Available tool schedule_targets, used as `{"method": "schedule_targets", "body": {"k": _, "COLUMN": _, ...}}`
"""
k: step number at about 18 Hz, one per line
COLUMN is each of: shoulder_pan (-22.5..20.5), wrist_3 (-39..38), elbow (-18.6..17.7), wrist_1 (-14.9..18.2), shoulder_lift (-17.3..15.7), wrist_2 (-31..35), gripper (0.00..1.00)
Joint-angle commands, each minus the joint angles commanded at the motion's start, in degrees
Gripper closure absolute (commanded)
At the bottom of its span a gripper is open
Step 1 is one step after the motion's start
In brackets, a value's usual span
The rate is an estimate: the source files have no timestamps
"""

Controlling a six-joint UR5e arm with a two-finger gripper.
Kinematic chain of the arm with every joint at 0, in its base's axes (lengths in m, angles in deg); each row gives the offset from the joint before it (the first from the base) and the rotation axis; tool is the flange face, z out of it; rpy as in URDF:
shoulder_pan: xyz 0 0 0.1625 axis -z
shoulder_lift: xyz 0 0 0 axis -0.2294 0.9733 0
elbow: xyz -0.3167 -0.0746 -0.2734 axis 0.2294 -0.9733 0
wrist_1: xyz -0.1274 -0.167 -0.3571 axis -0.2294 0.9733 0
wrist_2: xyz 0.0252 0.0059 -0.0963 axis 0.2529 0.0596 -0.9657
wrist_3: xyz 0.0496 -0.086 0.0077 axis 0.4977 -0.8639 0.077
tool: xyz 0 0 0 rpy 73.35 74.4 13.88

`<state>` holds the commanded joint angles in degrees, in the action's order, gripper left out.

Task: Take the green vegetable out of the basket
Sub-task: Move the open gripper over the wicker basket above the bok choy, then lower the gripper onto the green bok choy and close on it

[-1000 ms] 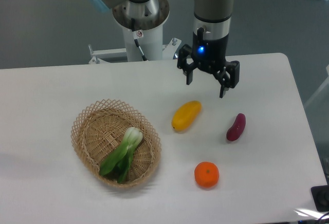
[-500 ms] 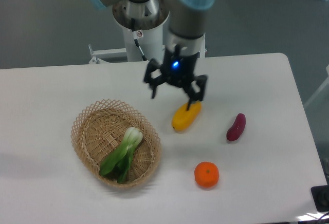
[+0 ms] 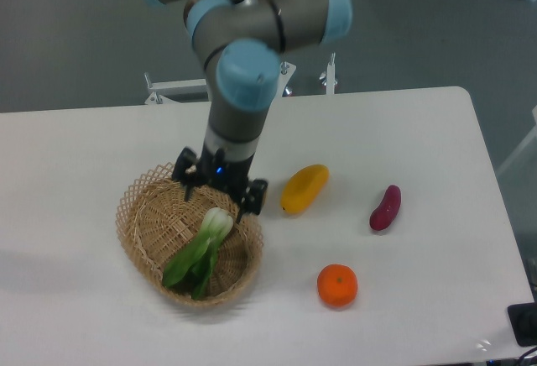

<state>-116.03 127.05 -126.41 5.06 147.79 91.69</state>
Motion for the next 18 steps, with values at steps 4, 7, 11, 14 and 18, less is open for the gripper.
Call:
{"method": "schedule_targets", "body": {"k": 4, "shoulder_pan": 2.1, "wrist_3": -0.5, "elbow": -0.4, "wrist_1": -4.0, "shoulder_lift": 3.3, "wrist_2": 4.9, "gripper": 0.0}}
{"method": "schedule_targets", "body": {"k": 7, "shoulder_pan": 2.6, "wrist_3": -2.2, "elbow": -0.8, "wrist_1": -6.4, "shoulder_lift": 4.9, "wrist_2": 5.4, "gripper": 0.0}}
{"method": "schedule_targets", "body": {"k": 11, "shoulder_pan": 3.0, "wrist_3": -3.4, "elbow": -0.8, "wrist_1": -7.6, "shoulder_lift": 5.8, "wrist_2": 6.2, "gripper": 0.0}}
{"method": "schedule_targets", "body": {"k": 14, "shoulder_pan": 3.1, "wrist_3": -3.4, "elbow": -0.8, "wrist_1": -7.6, "shoulder_lift": 6.1, "wrist_2": 7.5, "gripper": 0.0}}
{"method": "schedule_targets", "body": {"k": 18, "shoulder_pan": 3.3, "wrist_3": -3.7, "elbow": -0.8, "wrist_1": -7.7, "shoulder_lift": 6.9, "wrist_2": 7.9, "gripper": 0.0}}
